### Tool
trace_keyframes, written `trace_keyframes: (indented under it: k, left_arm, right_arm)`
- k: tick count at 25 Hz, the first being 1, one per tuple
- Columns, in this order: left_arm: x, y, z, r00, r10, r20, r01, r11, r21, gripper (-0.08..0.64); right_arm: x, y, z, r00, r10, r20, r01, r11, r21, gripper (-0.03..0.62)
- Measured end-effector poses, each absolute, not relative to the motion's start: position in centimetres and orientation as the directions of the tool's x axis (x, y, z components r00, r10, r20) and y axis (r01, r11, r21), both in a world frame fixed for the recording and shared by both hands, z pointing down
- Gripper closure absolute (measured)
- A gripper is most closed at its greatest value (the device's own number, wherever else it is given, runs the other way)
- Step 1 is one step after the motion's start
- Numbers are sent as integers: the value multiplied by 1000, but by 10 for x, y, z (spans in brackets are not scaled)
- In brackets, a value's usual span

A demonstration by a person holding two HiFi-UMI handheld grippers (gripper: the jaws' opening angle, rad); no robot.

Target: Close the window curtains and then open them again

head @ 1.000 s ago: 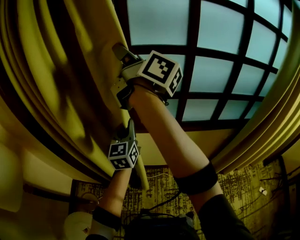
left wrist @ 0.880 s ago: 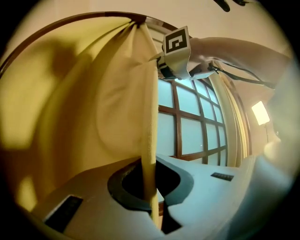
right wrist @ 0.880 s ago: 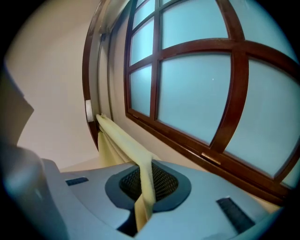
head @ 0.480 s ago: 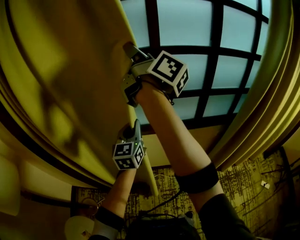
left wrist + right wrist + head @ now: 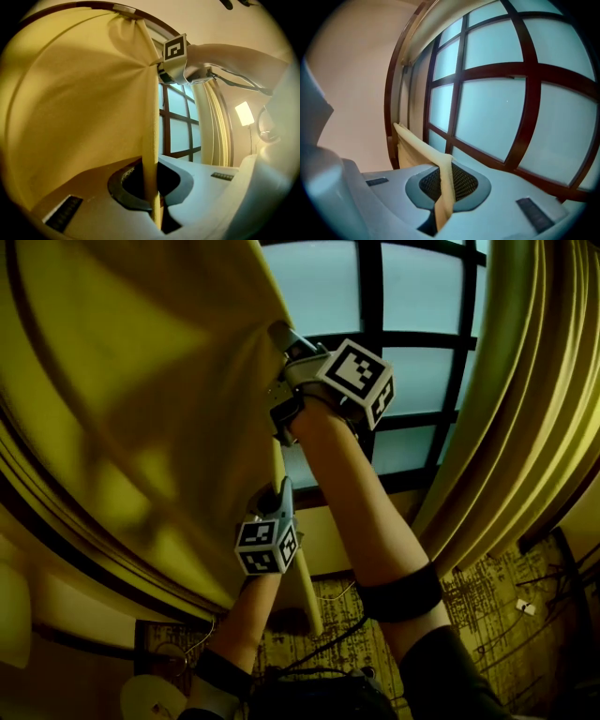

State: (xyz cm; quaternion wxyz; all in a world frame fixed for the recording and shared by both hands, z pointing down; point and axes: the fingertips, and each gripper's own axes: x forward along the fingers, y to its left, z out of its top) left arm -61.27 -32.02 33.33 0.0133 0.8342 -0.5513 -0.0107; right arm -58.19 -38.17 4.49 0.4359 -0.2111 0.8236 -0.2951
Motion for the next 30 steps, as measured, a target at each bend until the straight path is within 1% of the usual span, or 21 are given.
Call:
trace_keyframes:
  k: [3, 8, 11, 13, 15, 16, 18, 21, 28, 30]
  left_arm:
    - [-574, -324, 332, 414, -910, 8, -910, -413, 25, 555]
    - [-501, -331, 329, 443, -896, 14, -896, -443, 30, 555]
    - [-469, -337, 329, 449, -894, 12, -893, -448, 37, 555]
    - [-472, -336, 329, 444, -896, 6, -895, -443, 48, 555]
    - [-491, -335, 330, 436, -900, -3, -898, -435, 66, 555]
    - [-494, -337, 331, 432, -902, -3, -900, -431, 72, 555]
    - [-472, -348, 335, 428, -904, 6, -902, -426, 73, 556]
    - [-434, -366, 340, 436, -900, 19, -898, -433, 69, 556]
    - [-436, -375, 336, 445, -895, 26, -895, -443, 50, 556]
    - [-436, -376, 337, 452, -892, 25, -891, -451, 47, 556]
  right_arm:
    - [-540, -386, 41, -505, -607, -614, -60, 734, -676, 581]
    - [-471, -402, 42, -495, -630, -599, -113, 729, -675, 580]
    - [-445, -408, 42, -496, -628, -600, -108, 730, -674, 580]
    - [-448, -411, 45, -511, -635, -580, -151, 730, -666, 580]
    - [-470, -410, 46, -526, -632, -569, -165, 732, -661, 580]
    - [-475, -410, 45, -529, -628, -571, -154, 733, -662, 580]
    - [-458, -420, 44, -524, -617, -587, -108, 732, -673, 580]
    - [-423, -440, 51, -534, -625, -570, -121, 723, -680, 580]
    - [-431, -436, 44, -525, -601, -603, -60, 732, -678, 579]
    - [-429, -437, 44, -522, -603, -603, -72, 735, -674, 578]
